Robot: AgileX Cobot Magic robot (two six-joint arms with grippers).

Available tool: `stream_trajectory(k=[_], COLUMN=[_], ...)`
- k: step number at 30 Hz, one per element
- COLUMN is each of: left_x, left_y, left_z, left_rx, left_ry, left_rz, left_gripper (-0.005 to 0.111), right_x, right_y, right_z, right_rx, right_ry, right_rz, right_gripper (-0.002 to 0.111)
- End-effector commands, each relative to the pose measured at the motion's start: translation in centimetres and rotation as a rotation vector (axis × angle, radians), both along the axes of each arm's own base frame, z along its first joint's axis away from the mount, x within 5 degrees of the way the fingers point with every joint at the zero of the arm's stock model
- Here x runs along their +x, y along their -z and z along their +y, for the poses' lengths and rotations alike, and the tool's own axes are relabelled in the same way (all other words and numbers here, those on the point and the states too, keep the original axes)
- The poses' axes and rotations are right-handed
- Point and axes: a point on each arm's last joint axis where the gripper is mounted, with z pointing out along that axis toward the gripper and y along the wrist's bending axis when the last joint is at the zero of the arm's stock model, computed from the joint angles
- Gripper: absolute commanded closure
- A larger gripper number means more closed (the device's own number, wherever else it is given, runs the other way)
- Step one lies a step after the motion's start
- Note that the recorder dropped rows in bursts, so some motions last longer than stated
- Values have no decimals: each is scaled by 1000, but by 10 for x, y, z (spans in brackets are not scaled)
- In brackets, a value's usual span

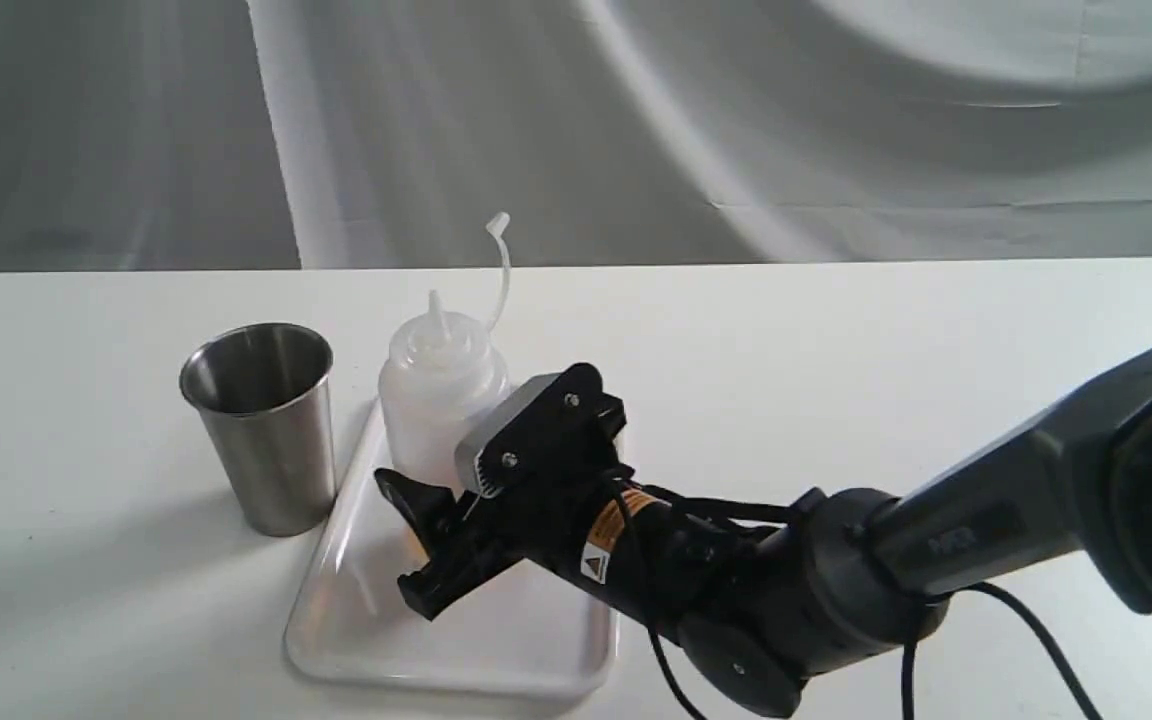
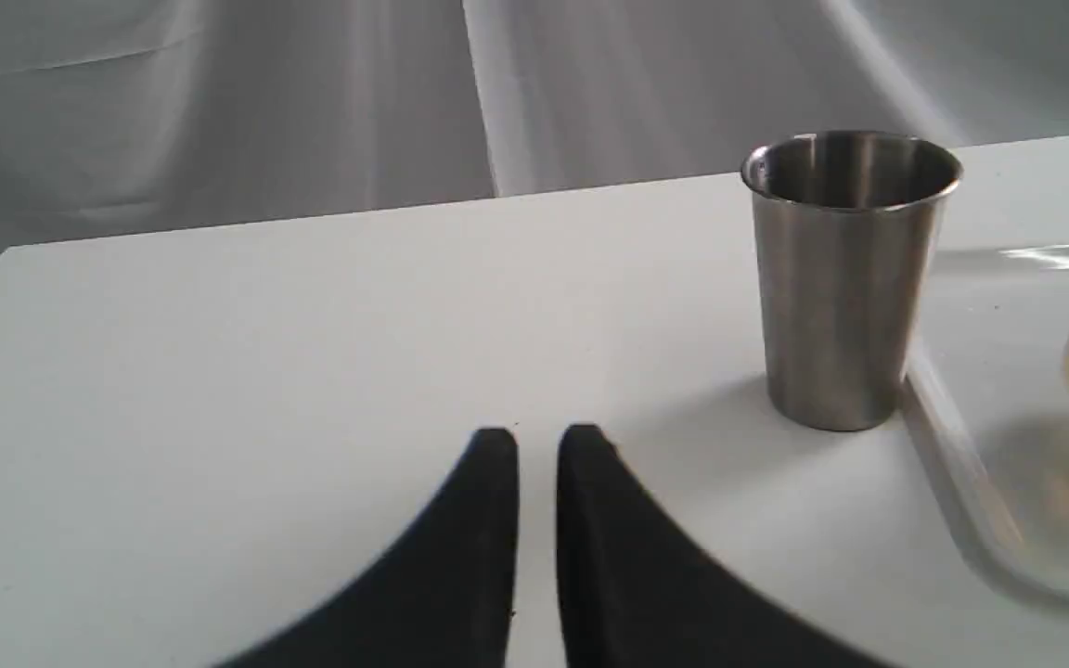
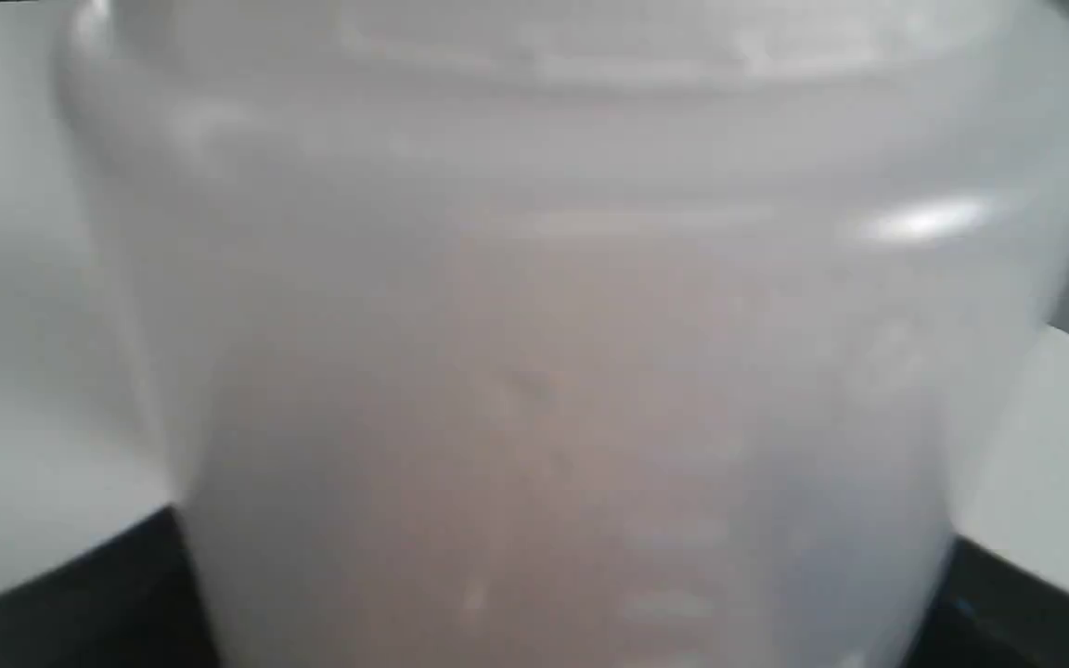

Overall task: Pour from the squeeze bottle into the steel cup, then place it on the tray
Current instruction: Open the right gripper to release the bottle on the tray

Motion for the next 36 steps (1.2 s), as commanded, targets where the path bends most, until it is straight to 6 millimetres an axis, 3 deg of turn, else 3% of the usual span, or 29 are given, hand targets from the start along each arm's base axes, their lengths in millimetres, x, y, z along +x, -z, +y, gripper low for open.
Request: stream_trajectory(k=[1, 15, 29, 32, 36], left_x=[0, 0, 0, 0, 0], left_y=[1, 1, 1, 1, 1], left_z=[0, 0, 0, 0, 0], left_rx=[1, 1, 1, 1, 1], left_ry=[6, 6, 6, 6, 6], left_rz=[-7, -7, -7, -7, -7], left_gripper=[98, 98, 98, 98, 98], right_x=[4, 3, 3, 3, 3], right_y=[-10, 11, 11, 11, 11], right_z=[-4, -4, -4, -4, -4], right_rx=[33, 9, 10, 13, 14], right_ry=[21, 20, 20, 21, 21], right_rz=[-54, -22, -21, -19, -17], right_gripper=[108, 108, 108, 101, 79])
